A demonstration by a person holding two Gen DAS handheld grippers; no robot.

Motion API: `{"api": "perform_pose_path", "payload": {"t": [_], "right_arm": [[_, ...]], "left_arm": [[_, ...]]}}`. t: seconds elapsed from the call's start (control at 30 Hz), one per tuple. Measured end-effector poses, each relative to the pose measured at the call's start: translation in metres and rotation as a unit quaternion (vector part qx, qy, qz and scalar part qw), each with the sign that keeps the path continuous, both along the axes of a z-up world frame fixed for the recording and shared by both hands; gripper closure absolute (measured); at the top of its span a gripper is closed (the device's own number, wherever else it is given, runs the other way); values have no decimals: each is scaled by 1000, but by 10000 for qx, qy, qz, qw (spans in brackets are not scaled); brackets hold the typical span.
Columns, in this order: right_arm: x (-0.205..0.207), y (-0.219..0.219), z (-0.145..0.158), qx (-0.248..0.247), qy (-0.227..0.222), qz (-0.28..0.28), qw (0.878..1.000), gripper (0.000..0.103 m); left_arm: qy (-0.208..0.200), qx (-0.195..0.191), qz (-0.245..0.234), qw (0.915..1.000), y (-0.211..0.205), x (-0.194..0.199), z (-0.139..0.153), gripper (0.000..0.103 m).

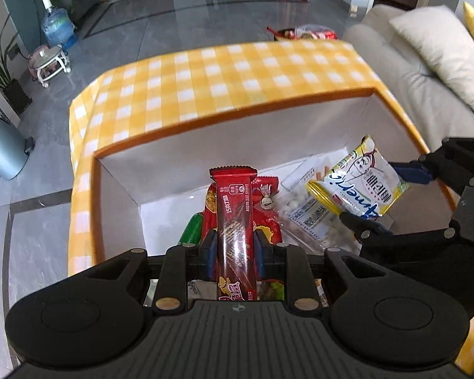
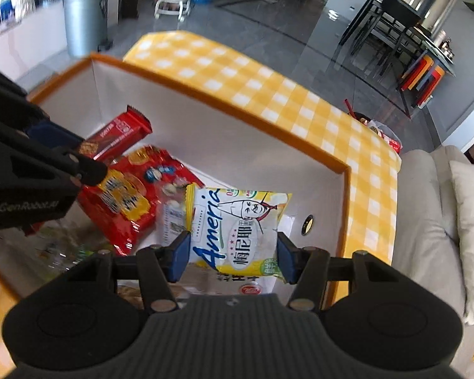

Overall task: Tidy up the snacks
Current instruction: 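Carry the chocolate bar and Americ bag over the orange box and lower them inside, then open both tools to release the items into the box and withdraw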

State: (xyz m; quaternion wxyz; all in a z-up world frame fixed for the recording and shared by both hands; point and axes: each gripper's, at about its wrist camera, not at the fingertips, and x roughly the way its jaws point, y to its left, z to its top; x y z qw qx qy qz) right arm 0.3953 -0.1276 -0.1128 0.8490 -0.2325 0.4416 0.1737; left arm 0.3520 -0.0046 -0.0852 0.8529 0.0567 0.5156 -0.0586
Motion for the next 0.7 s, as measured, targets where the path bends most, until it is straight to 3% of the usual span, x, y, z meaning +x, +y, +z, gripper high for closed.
{"api": "perform_pose_path", "payload": {"t": [0.3,0.53,0.67,0.7], "right_arm": [[9,4,-23,-625,100,257,9977,48],[13,0,-27,-768,274,242,9964,46],[17,-2,-22,-681,404,150,9968,41],[18,-3,-20,-657,438,101,9968,37]], "left_arm": [[380,38,-64,9993,-6,11,-21,77],[522,23,-20,9986,-6,11,-23,76],[489,-43,65,9988,-5,10,-18,65],[457,-66,68,9989,-4,9,-15,57]]}}
